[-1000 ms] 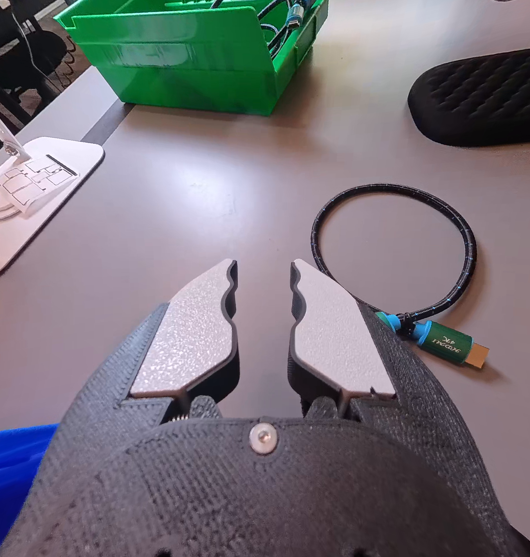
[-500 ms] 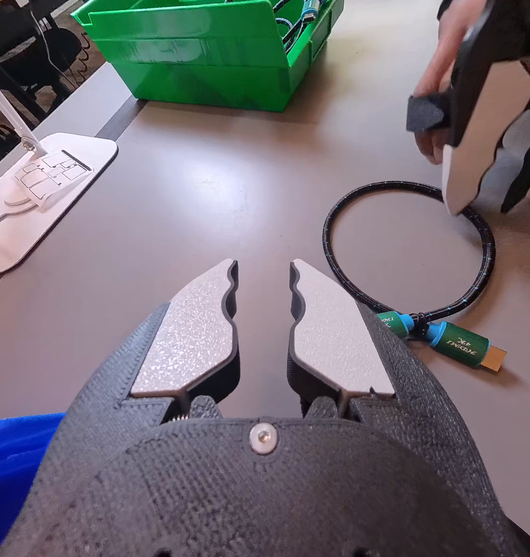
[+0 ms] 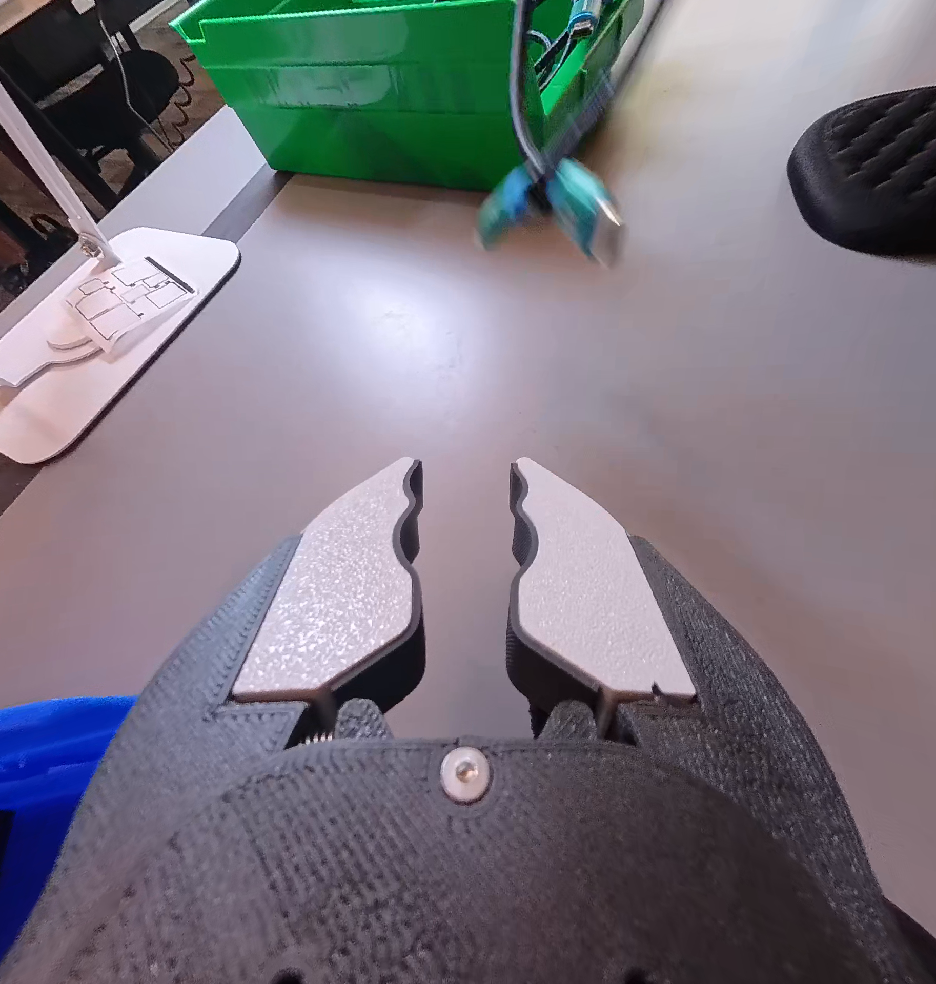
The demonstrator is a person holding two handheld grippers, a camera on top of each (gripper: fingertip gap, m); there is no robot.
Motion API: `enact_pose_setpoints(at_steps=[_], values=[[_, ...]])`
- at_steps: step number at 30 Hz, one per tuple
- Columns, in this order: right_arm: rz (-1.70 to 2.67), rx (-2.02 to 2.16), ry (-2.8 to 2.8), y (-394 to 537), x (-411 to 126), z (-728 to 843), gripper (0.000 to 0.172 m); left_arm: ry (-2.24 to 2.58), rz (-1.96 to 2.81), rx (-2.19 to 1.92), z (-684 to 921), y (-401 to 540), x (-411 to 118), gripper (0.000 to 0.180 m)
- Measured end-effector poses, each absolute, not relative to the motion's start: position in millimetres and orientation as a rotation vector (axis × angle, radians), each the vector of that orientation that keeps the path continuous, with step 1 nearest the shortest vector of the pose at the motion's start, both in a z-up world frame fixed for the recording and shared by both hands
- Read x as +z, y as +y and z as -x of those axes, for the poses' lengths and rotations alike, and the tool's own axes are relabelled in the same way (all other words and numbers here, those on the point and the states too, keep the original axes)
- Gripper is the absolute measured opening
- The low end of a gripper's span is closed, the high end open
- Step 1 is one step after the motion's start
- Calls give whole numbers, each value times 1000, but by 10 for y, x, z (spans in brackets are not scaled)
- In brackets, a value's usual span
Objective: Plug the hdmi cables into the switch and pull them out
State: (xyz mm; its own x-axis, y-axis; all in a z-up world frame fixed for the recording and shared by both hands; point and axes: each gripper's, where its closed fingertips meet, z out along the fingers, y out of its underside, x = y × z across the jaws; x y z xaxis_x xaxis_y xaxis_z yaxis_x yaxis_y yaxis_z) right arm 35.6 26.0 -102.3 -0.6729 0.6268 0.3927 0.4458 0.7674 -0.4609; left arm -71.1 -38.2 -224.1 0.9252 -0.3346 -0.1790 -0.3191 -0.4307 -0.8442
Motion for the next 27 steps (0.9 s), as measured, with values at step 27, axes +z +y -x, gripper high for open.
enact_pose_setpoints(at_steps=[27], values=[[1515, 276, -2059, 1587, -925, 435, 29, 457, 2019, 64, 767, -399, -2180, 29]])
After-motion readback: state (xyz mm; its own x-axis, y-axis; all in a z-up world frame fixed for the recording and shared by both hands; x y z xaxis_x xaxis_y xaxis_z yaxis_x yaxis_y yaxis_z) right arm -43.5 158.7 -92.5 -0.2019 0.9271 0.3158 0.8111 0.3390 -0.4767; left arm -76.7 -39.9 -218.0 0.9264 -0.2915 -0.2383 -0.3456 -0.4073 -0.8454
